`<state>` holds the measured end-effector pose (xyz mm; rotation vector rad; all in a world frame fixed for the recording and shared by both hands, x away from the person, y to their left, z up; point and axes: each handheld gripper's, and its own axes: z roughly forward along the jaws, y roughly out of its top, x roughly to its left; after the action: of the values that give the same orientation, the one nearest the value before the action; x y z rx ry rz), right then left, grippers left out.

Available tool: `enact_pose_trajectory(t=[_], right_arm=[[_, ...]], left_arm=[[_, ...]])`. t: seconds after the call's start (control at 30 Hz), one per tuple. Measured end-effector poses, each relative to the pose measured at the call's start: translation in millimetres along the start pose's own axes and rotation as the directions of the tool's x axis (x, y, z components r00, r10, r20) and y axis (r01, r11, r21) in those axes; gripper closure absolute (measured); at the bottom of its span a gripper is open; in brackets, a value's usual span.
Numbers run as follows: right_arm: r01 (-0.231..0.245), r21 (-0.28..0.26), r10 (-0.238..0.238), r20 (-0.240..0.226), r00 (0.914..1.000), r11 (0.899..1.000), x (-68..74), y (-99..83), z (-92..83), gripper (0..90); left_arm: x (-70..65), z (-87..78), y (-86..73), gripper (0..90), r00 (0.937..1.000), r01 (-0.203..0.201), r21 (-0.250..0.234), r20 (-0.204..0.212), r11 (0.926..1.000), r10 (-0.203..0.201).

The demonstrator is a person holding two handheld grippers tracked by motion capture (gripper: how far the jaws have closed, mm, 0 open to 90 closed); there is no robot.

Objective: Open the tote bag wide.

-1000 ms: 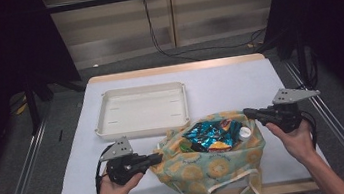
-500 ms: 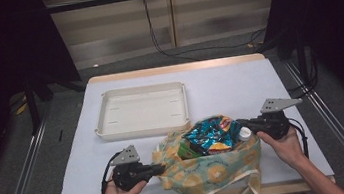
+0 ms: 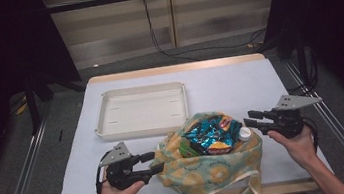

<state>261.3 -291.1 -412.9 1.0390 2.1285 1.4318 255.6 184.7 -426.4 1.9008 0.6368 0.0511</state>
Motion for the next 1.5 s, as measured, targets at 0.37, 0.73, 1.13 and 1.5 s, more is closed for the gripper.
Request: enact_pose_trajectory(t=[0.37,0.73,1.13,1.5], right_arm=[[0.004,-0.082,-0.009,-0.064,0.9979,0.997,22.9,4.3,-52.1,58.7],[0.057,-0.03,-0.062,-0.221,0.9734,0.998,66.8,-9.1,-63.1,58.1],[0.122,0.091,-0.09,-0.29,0.9528,0.988,73.1,-33.2,-38.3,90.0],[0.104,0.229,-0.03,-0.305,0.952,0.968,58.6,-62.8,-28.6,90.0]], left_arm=[[-15.7,-6.6,24.0,48.9,0.999,-0.045,-0.081,0.005,0.9957,0.045],[-8.8,22.0,40.8,54.7,0.9991,-0.035,-0.069,0.021,0.997,0.037],[12.4,44.3,23.3,68.0,0.9995,0.024,0.056,-0.022,0.9981,-0.022],[17.7,50.0,16.7,89.2,0.9993,0.036,0.126,0.005,0.9914,-0.036]])
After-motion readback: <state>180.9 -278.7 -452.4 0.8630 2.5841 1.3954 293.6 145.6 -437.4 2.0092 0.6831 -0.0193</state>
